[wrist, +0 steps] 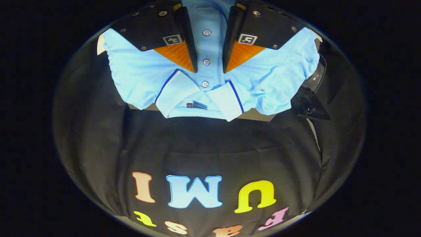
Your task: Put the clothes into the washing machine and then close the washing machine lid.
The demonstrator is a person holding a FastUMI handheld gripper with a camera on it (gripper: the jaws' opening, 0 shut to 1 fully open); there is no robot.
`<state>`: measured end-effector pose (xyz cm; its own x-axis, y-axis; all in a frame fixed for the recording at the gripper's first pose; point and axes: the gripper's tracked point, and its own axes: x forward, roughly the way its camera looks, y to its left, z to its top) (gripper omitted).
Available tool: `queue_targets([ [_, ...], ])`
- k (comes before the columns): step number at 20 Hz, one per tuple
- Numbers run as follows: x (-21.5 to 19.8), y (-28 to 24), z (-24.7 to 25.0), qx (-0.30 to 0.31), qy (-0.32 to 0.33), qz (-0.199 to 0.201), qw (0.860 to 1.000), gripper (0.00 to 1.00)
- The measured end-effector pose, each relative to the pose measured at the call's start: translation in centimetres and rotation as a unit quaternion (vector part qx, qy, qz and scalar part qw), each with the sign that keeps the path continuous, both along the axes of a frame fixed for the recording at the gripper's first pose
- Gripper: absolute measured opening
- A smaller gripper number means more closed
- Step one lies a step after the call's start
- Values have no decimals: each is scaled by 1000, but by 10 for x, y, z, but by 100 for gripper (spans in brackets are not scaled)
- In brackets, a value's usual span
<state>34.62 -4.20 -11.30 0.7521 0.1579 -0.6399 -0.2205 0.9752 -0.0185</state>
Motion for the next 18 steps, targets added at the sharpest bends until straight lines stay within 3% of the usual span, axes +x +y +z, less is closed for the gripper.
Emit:
queue_targets([
  [3, 0, 2, 5, -1, -17, 11, 1000, 9],
  [5, -3, 2, 12, 35, -31, 5, 999, 1],
  [9, -8, 2, 33, 112, -52, -25, 992, 0],
  [14, -21, 11, 58, 83, -85, -26, 993, 0],
  [18, -32, 38, 89, 112, -110, -31, 987, 0],
])
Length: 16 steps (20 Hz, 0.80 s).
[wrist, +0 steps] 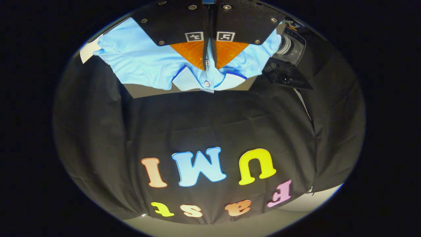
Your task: Put the clothes into the washing machine and then close the washing machine lid.
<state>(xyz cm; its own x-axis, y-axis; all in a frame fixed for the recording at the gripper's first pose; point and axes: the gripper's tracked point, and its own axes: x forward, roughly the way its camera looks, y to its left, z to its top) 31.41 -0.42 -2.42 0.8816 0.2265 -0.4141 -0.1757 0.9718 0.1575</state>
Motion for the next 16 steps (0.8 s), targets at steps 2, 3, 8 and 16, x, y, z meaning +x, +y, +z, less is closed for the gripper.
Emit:
queue_targets([
  [2, -4, 19, 17, 1, -15, 4, 1000, 0],
  [3, -6, 28, 22, 3, -24, 4, 1000, 0],
  [8, -20, 83, 38, 8, -41, 28, 999, 0],
  [16, -39, 168, 48, 6, -56, 77, 995, 0],
])
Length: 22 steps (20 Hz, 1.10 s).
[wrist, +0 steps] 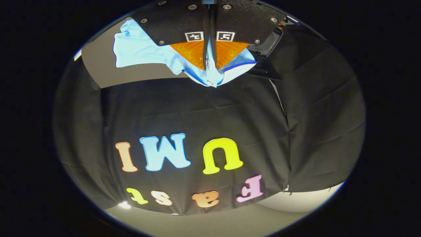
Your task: Put the clothes into the washing machine and then close the washing machine lid.
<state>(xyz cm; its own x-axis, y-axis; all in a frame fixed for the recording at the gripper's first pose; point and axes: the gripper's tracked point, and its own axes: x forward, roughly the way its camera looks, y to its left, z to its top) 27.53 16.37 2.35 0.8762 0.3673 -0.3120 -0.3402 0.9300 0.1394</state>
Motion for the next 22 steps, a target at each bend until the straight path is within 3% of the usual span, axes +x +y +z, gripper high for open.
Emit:
queue_targets([
  [9, -16, 88, -10, -16, -10, 53, 998, 0],
  [22, -41, 197, -59, -7, 10, 87, 996, 0],
])
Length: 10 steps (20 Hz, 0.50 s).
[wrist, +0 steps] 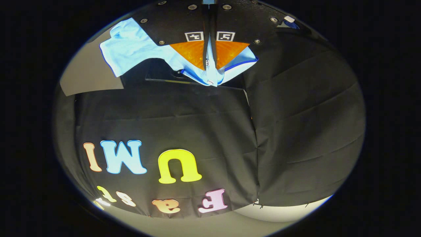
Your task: Put the clothes into the washing machine and then close the washing machine lid.
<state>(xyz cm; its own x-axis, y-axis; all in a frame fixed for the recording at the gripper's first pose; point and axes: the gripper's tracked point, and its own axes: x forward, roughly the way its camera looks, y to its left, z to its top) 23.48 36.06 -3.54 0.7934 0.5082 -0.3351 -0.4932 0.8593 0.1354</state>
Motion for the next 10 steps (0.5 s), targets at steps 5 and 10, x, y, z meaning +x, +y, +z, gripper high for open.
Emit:
queue_targets([
  [5, -1, 23, -28, -7, 7, 1, 1000, 0],
  [10, 1, 42, -75, -7, 38, -6, 999, 0],
])
